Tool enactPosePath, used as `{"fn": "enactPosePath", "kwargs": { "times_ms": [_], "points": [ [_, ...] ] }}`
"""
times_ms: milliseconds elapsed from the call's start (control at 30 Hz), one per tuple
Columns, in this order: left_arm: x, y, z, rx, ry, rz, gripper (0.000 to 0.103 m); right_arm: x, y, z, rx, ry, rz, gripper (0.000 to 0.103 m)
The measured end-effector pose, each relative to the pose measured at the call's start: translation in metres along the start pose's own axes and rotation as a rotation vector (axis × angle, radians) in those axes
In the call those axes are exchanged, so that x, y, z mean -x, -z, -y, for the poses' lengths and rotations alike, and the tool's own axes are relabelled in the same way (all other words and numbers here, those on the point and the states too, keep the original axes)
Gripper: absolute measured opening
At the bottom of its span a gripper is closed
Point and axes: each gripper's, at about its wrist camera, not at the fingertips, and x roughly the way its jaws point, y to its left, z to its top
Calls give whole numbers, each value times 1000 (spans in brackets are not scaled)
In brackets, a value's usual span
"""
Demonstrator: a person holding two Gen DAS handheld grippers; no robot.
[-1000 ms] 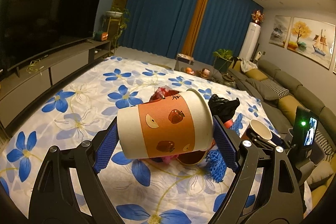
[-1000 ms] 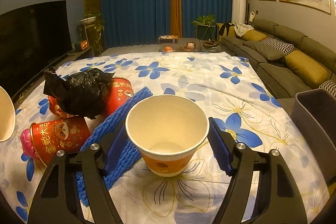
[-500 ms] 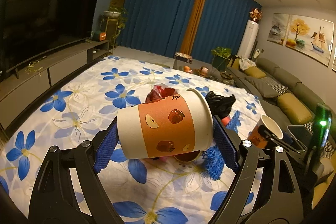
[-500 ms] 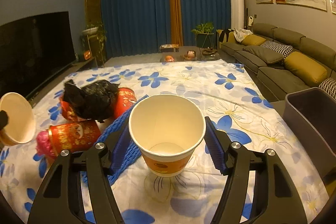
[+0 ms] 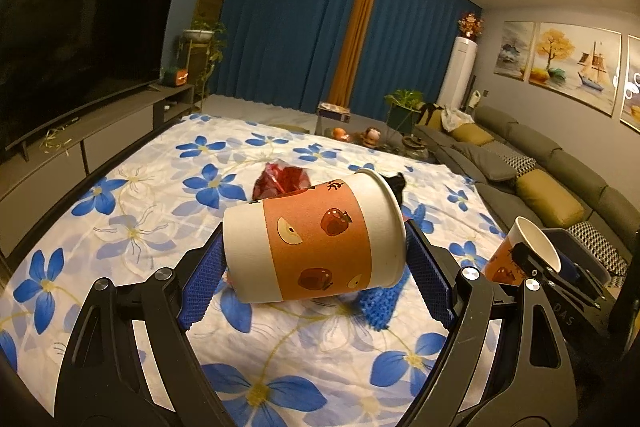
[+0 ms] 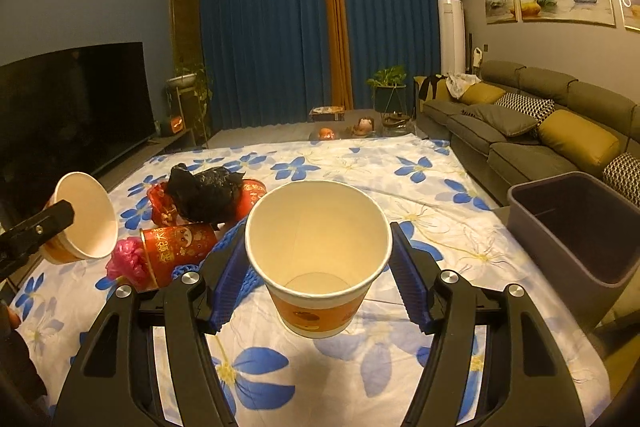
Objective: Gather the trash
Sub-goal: 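Lift both paper cups and carry them toward the grey bin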
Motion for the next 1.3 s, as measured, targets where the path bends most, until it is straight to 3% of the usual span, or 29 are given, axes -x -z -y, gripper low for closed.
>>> {"fn": "enactPosePath", "kwargs": {
  "times_ms": [500,933,1300],
  "points": [
    [11,6,26,-39,55,-5,83,34,2,20,-11,47,47,65],
    [9,6,48,-56,107,-14,83,39,9,35,-26,132,59,65],
    [4,8,61,-71,116,-21,83,40,13,48,-41,140,66,65]
  ]
}}
